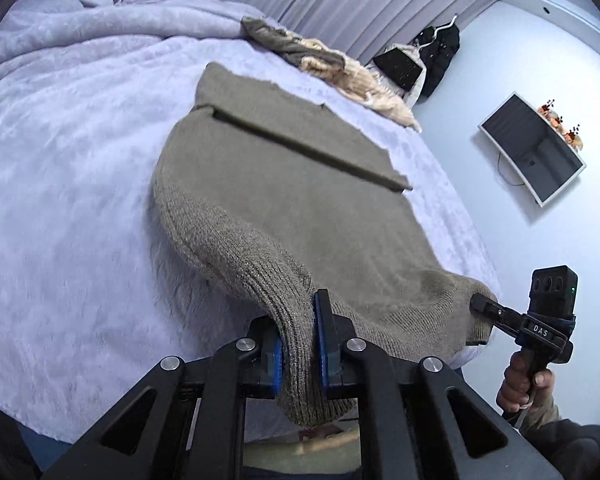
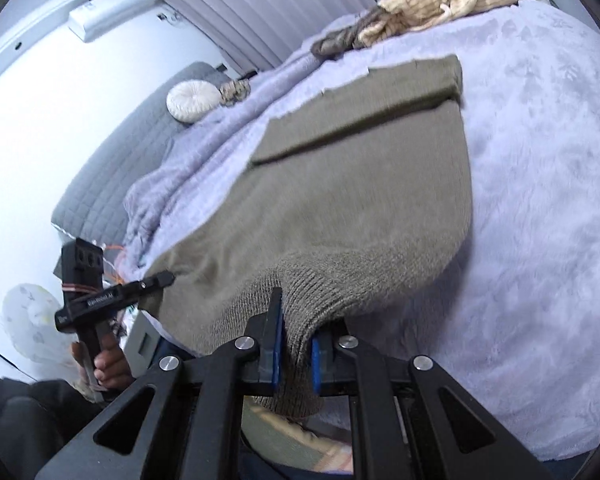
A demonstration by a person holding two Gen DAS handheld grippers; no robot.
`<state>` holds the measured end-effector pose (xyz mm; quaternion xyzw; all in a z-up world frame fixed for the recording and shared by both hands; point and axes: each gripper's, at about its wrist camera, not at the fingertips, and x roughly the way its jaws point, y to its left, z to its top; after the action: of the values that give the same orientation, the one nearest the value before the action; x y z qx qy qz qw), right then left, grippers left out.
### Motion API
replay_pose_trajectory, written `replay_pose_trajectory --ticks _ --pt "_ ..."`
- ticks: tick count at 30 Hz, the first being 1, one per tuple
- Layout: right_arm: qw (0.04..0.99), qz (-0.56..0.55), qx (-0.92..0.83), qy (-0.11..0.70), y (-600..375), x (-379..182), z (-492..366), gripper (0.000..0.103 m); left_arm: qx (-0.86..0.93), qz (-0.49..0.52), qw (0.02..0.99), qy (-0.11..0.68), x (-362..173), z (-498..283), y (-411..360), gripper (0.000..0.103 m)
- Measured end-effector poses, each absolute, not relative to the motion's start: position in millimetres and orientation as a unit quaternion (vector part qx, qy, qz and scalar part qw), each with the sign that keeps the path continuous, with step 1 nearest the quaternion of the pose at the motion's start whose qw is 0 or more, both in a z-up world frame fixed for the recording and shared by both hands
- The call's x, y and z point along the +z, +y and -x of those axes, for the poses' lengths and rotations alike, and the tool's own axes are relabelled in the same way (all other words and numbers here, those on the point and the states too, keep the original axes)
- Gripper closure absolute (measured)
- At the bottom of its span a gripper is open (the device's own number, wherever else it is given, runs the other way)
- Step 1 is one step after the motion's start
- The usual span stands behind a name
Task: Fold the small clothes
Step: 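Lift the hem with the left tool and carry it toward the collar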
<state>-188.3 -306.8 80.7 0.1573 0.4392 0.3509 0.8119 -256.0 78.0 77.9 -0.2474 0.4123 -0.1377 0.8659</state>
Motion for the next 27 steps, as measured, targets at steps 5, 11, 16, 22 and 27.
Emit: replay_pose_trajectory --ticks 5,11,16,22,27 --pt "0.820 -0.176 0.343 0.423 -307.5 90.4 175.3 0.092 -0.148 0.277 0.862 0.398 87.7 244.0 83.7 0.089" --pt "0.823 -0.195 0.335 0.415 -305.6 94.1 158.8 0.092 -0.143 0.291 0.850 0.415 75.3 233.3 81.3 0.089" --pt "0.824 -0.180 0.334 0.421 -293.9 91.5 156.3 0.092 -0.147 0.322 0.831 0.430 53.5 236.3 84.2 0.090" --pt "0.829 -0.195 0.323 0.413 -304.1 96.6 154.5 0.092 -0.148 0.326 0.847 0.392 75.0 247.2 91.8 0.092" --pt "0.835 -0.195 0.317 0.406 -304.1 104.8 146.0 0.092 -0.140 0.315 0.860 0.377 93.9 227.7 92.6 0.092"
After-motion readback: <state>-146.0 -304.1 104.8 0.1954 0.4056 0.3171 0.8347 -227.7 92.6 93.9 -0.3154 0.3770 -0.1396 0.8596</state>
